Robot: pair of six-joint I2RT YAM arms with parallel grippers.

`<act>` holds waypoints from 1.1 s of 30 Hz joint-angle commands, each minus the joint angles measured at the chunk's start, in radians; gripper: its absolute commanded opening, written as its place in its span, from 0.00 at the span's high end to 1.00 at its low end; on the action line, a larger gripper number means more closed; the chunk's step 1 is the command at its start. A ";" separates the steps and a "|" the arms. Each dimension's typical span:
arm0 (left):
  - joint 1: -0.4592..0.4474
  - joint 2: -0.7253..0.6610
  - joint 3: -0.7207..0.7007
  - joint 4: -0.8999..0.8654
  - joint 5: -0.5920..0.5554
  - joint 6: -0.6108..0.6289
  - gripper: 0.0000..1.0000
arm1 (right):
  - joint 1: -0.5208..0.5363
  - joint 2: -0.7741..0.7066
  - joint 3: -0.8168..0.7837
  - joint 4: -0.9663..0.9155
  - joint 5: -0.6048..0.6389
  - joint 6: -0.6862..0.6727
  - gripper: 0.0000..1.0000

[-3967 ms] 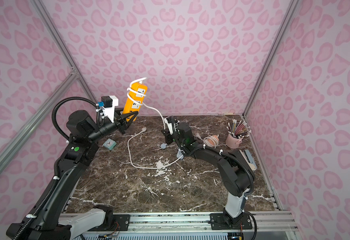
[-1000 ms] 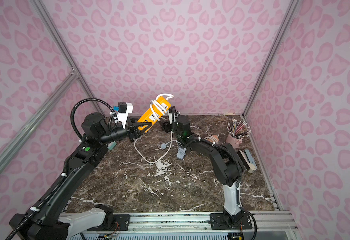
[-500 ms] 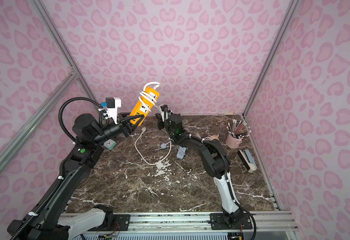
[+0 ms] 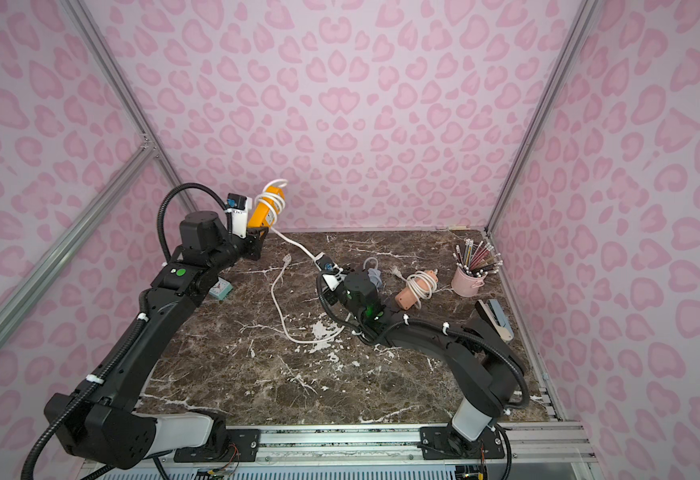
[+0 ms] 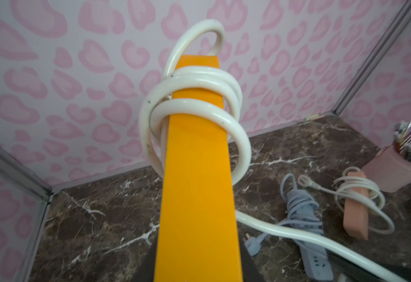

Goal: Wrap the cord around the power strip
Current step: Wrap the power cord around the power strip.

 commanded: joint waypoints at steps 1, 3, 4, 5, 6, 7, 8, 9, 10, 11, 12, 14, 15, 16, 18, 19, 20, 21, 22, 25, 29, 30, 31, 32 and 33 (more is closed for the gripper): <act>-0.017 0.043 -0.001 -0.017 -0.200 0.118 0.97 | 0.028 -0.074 0.007 0.067 0.116 -0.245 1.00; -0.063 0.066 -0.005 -0.066 -0.192 0.152 0.97 | 0.023 -0.101 0.068 0.017 0.088 -0.279 1.00; -0.086 0.080 -0.006 -0.101 -0.161 0.174 0.97 | 0.015 -0.108 0.098 -0.004 0.071 -0.289 1.00; -0.111 0.090 -0.007 -0.131 -0.141 0.189 0.97 | 0.004 -0.112 0.131 -0.031 0.045 -0.291 1.00; -0.138 0.098 -0.011 -0.168 -0.123 0.208 0.97 | -0.015 -0.112 0.178 -0.076 0.003 -0.281 1.00; -0.167 0.104 -0.015 -0.208 -0.089 0.228 0.97 | -0.038 -0.104 0.234 -0.140 -0.052 -0.264 1.00; -0.191 0.109 -0.017 -0.241 -0.058 0.245 0.97 | -0.064 -0.089 0.285 -0.206 -0.111 -0.248 1.00; -0.218 0.110 -0.020 -0.275 -0.036 0.258 0.97 | -0.094 -0.065 0.358 -0.302 -0.174 -0.237 1.00; -0.244 0.111 -0.020 -0.305 -0.008 0.268 0.97 | -0.126 -0.038 0.425 -0.364 -0.207 -0.232 1.00; -0.261 0.109 -0.020 -0.329 0.028 0.275 0.97 | -0.149 -0.018 0.464 -0.401 -0.238 -0.231 1.00; -0.281 0.108 -0.016 -0.353 0.063 0.276 0.97 | -0.183 0.013 0.516 -0.455 -0.283 -0.227 1.00; -0.313 0.103 -0.003 -0.396 0.128 0.274 0.97 | -0.237 0.072 0.606 -0.542 -0.351 -0.206 1.00; -0.326 0.097 0.002 -0.414 0.171 0.271 0.97 | -0.268 0.105 0.657 -0.594 -0.413 -0.194 1.00; -0.336 0.089 0.004 -0.430 0.237 0.270 0.97 | -0.300 0.141 0.699 -0.625 -0.470 -0.174 1.00; -0.365 0.070 0.000 -0.435 0.385 0.274 0.97 | -0.343 0.197 0.760 -0.657 -0.568 -0.140 1.00; -0.386 0.059 -0.005 -0.430 0.453 0.279 0.97 | -0.365 0.229 0.800 -0.686 -0.644 -0.121 1.00; -0.405 0.049 -0.006 -0.424 0.508 0.284 0.97 | -0.385 0.262 0.828 -0.693 -0.689 -0.092 1.00; -0.423 0.035 -0.005 -0.418 0.561 0.292 0.97 | -0.401 0.301 0.871 -0.705 -0.741 -0.060 1.00; -0.433 0.015 -0.005 -0.405 0.611 0.300 0.97 | -0.416 0.338 0.912 -0.728 -0.811 -0.036 1.00; -0.429 -0.063 -0.002 -0.329 0.712 0.289 0.97 | -0.443 0.420 0.978 -0.740 -0.956 0.049 0.99; -0.377 -0.135 0.039 -0.231 0.822 0.222 0.97 | -0.446 0.454 0.951 -0.680 -1.070 0.140 0.89; -0.365 -0.150 0.052 -0.205 0.837 0.202 0.97 | -0.443 0.450 0.919 -0.636 -1.065 0.178 0.83; -0.352 -0.160 0.065 -0.186 0.847 0.188 0.97 | -0.440 0.438 0.876 -0.585 -1.050 0.209 0.79; -0.340 -0.166 0.080 -0.174 0.854 0.175 0.97 | -0.437 0.423 0.835 -0.542 -1.042 0.228 0.75; -0.327 -0.170 0.094 -0.160 0.859 0.162 0.97 | -0.436 0.404 0.786 -0.482 -1.026 0.256 0.68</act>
